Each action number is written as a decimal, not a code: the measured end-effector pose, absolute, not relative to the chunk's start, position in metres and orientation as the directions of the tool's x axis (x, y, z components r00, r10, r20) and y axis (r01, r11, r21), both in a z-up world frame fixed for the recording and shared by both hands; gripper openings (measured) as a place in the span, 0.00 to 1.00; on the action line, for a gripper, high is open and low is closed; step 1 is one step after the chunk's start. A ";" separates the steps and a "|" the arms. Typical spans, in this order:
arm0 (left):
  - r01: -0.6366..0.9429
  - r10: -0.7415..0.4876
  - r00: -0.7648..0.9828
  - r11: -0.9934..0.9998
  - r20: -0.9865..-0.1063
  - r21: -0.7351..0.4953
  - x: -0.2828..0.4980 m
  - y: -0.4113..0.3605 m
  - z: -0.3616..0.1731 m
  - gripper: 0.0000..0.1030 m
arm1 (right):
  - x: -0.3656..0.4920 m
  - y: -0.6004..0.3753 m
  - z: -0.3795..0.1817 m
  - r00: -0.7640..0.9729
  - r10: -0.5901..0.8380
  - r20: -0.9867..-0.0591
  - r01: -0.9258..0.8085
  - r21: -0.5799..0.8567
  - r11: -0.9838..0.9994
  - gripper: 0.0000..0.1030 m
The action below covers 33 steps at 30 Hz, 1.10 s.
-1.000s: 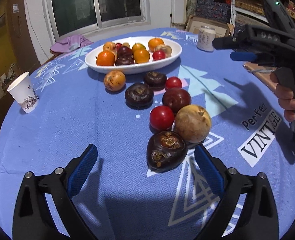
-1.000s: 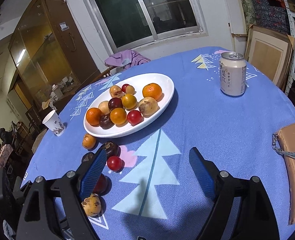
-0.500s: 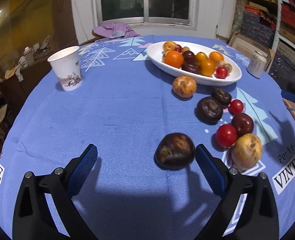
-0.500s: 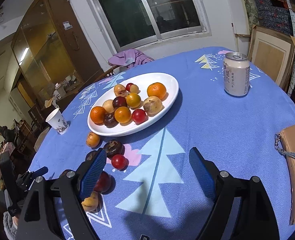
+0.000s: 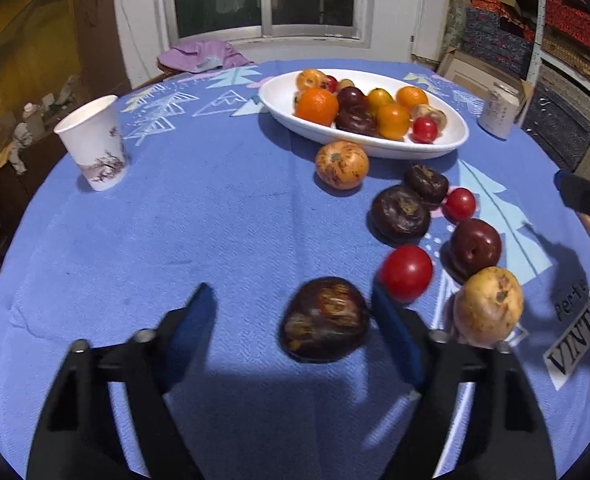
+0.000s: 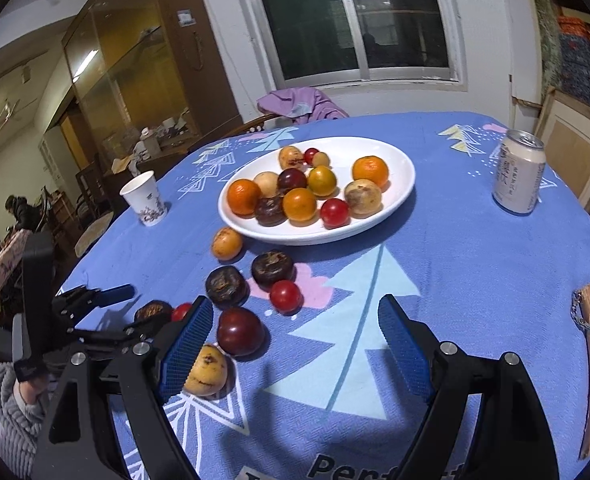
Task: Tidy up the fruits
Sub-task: 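Grasp a dark brown fruit with the left gripper while the right grasps a speckled pear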
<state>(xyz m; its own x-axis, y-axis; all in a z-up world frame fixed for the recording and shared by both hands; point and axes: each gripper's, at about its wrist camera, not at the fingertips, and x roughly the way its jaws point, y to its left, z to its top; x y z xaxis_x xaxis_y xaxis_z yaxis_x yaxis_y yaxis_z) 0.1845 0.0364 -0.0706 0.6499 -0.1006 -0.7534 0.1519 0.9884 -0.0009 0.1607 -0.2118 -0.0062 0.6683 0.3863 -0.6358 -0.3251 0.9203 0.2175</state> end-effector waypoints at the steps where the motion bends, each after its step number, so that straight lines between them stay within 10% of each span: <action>1: 0.164 -0.110 0.647 0.987 -0.755 -0.003 0.184 0.035 -0.071 0.60 | 0.158 -0.207 -0.007 0.664 0.391 -0.637 -0.342 0.207 0.917 0.83; 7: 0.211 -0.147 0.628 0.977 -0.764 -0.015 0.185 0.029 -0.074 0.44 | 0.140 -0.178 -0.011 0.641 0.410 -0.649 -0.443 0.123 0.888 0.83; 33: 0.217 -0.147 0.615 0.976 -0.775 -0.013 0.186 0.029 -0.077 0.44 | 0.122 -0.115 -0.045 0.591 0.337 -0.733 -0.561 -0.074 0.824 0.45</action>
<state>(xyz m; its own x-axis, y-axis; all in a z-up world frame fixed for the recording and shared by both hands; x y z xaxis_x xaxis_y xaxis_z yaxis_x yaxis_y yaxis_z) 0.1860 0.0286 -0.0768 0.6147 -0.1474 -0.7749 0.2173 0.9760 -0.0132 0.1216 -0.1145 -0.0449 0.5914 0.3370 -0.7326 -0.5615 0.8242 -0.0740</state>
